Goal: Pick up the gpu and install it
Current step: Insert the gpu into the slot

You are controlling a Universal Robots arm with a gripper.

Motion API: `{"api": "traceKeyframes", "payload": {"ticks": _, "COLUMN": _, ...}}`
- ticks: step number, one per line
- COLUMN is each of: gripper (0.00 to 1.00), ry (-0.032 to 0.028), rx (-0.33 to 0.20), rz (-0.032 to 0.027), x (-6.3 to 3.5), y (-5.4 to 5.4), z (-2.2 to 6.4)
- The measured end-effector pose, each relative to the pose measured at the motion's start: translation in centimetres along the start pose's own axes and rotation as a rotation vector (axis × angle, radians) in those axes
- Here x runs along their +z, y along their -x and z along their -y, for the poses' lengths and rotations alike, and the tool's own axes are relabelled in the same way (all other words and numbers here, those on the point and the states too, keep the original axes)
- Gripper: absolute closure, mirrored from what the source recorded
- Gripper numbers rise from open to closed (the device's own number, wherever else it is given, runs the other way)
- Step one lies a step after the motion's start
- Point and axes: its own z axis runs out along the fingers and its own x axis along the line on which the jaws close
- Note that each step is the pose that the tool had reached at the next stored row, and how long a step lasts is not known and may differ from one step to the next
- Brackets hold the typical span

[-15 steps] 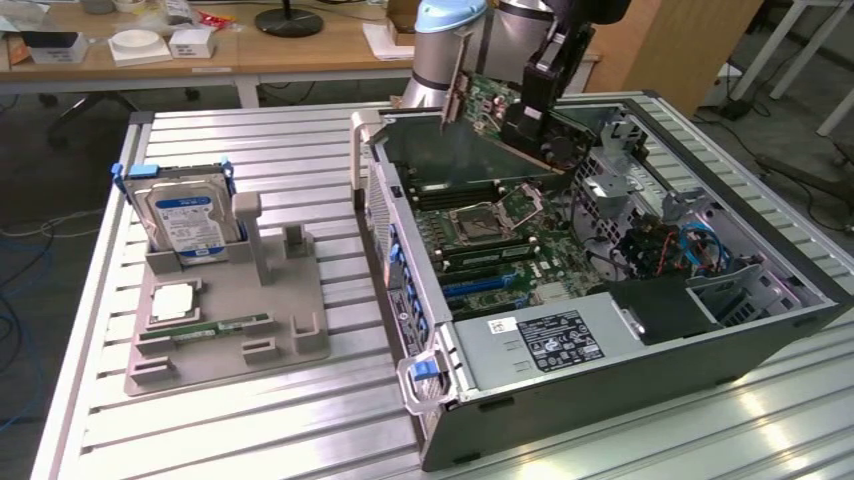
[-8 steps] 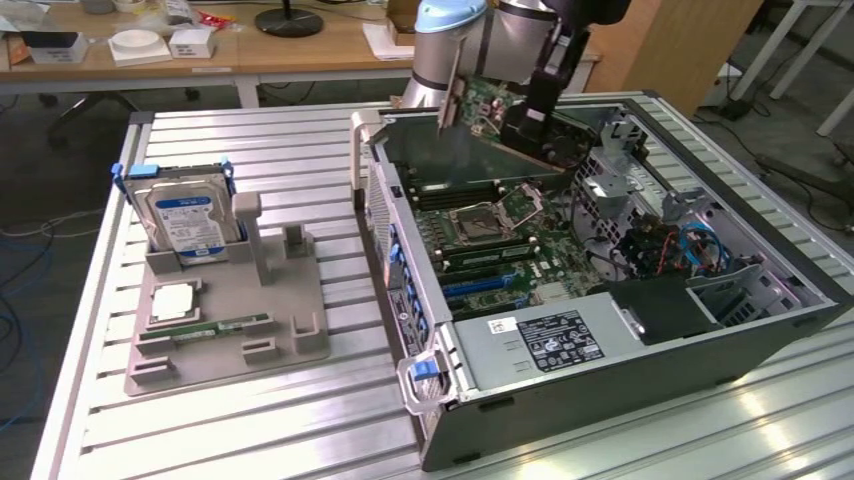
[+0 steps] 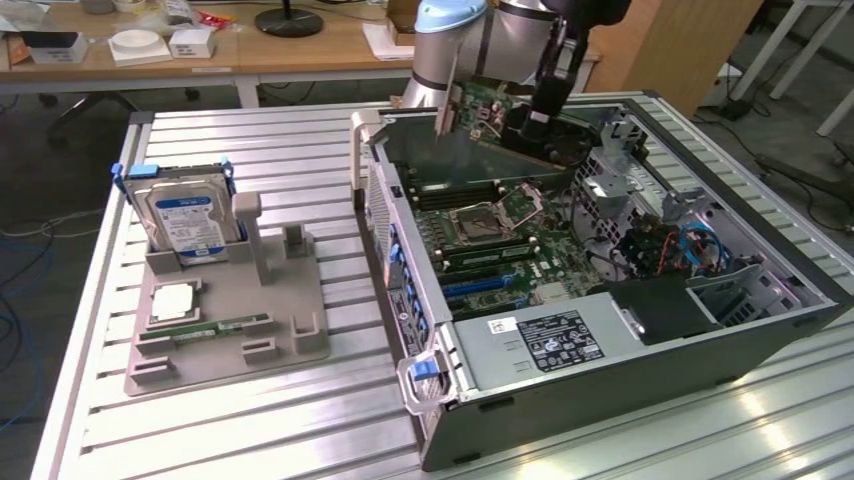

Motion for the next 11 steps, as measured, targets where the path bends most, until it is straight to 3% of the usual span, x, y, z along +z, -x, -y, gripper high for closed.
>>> {"api": "traceKeyframes", "payload": {"ticks": 11, "gripper": 0.74, "ry": -0.0087, "rx": -0.193, "rz": -0.0021, "x": 0.15, "y": 0.0, "z": 0.01}}
